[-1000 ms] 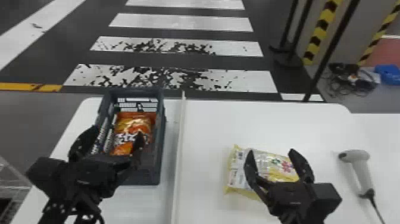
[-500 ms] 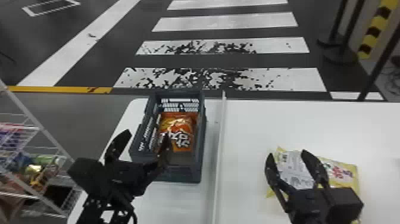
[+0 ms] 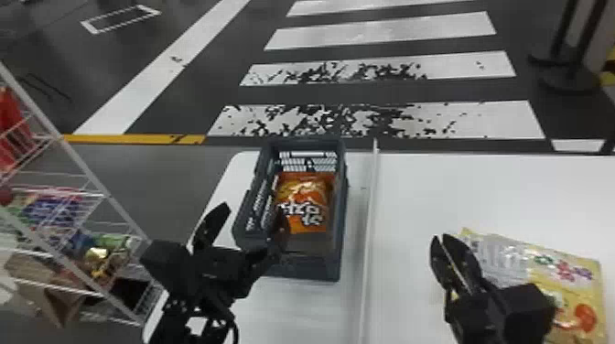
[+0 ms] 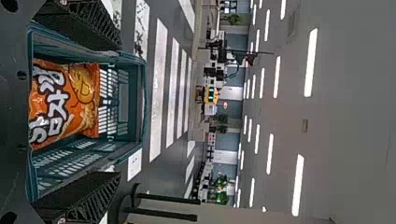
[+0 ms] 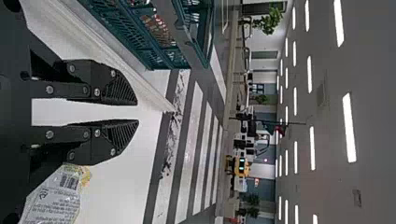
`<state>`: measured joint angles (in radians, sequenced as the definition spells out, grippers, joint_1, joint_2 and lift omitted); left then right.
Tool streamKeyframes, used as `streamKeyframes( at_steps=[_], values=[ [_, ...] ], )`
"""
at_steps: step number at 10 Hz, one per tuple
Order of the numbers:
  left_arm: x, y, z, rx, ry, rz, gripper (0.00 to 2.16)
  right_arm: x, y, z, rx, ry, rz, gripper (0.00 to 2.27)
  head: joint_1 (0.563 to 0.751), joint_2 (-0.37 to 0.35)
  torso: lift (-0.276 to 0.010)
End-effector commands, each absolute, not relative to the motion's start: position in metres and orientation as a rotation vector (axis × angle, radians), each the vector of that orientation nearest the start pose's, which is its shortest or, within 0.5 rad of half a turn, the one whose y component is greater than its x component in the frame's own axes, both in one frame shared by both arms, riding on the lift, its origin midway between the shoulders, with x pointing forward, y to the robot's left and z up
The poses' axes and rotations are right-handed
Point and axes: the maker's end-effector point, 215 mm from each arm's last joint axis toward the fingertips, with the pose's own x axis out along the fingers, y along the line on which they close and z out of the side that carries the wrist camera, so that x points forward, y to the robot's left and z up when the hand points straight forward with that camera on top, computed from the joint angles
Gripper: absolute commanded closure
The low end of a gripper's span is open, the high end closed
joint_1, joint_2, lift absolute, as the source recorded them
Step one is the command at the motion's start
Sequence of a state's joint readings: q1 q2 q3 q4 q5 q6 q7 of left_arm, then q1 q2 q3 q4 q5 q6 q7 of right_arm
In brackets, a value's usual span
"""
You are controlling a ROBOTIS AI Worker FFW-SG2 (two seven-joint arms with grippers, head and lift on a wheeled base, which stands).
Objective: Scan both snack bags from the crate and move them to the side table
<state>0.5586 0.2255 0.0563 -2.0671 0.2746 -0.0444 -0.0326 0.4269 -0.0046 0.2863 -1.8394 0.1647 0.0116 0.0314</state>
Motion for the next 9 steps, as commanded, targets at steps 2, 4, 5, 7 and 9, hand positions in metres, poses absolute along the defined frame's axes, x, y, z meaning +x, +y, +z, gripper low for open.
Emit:
streamKeyframes(
  at_steps=[2,4,5,7,9],
  values=[
    [0.434,0.269,-0.337,-0.058,0.028,-0.087,0.04,0.434,-0.05,-0.453,-0.109,0.281,0.329,2.25,0.695,0.272,-0.099],
    [0.435,0.269,-0.341,-0.063,0.033,-0.092,0.04,0.429,-0.05,-0.502,-0.147,0.455,0.336,2.25,0.695,0.277,-0.099],
    [0.436,0.268,-0.341,-0.063,0.033,-0.096,0.04,0.431,-0.051,-0.509,-0.154,0.466,0.337,2.25,0.695,0.278,-0.099],
    [0.437,0.268,-0.343,-0.063,0.035,-0.098,0.04,0.433,-0.056,-0.515,-0.162,0.485,0.33,2.25,0.695,0.275,-0.099],
    [0.436,0.267,-0.346,-0.065,0.04,-0.103,0.04,0.428,-0.071,-0.524,-0.178,0.522,0.307,2.25,0.695,0.268,-0.099]
  ],
)
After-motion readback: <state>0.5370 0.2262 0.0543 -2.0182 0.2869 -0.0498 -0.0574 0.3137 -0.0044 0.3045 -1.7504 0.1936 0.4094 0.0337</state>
